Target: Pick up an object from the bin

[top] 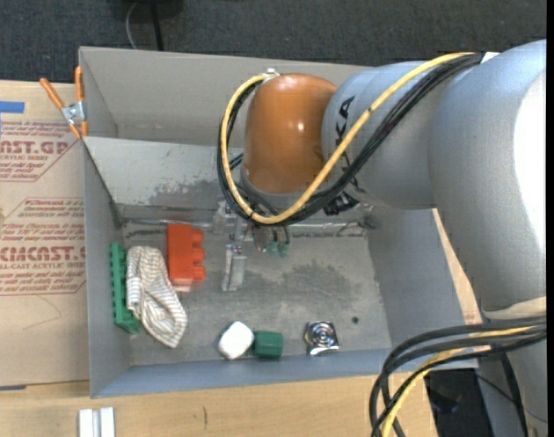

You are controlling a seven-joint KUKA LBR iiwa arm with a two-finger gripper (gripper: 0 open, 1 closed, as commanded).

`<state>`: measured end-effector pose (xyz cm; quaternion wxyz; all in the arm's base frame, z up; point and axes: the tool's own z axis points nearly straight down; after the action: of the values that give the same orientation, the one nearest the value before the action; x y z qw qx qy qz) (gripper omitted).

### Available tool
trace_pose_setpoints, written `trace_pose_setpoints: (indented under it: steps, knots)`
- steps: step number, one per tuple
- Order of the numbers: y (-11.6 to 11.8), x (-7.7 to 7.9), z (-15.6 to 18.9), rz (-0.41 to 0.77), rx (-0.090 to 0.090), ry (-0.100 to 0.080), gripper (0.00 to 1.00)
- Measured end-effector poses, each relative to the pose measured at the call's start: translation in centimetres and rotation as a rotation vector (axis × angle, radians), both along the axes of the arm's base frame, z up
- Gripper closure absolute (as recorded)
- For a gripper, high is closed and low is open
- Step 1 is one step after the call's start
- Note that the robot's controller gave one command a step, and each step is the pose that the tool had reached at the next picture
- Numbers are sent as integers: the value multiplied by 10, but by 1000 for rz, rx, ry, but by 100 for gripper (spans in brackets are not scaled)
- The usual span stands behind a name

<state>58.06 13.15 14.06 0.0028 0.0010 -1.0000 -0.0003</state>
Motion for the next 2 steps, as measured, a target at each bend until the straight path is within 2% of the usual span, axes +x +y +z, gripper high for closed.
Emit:
trace_pose_setpoints:
  steps: [1, 2]
  knots:
    - [-1, 2, 5, -2, 1, -7, 0]
    - [63, -51, -48, 61, 1, -7, 0]
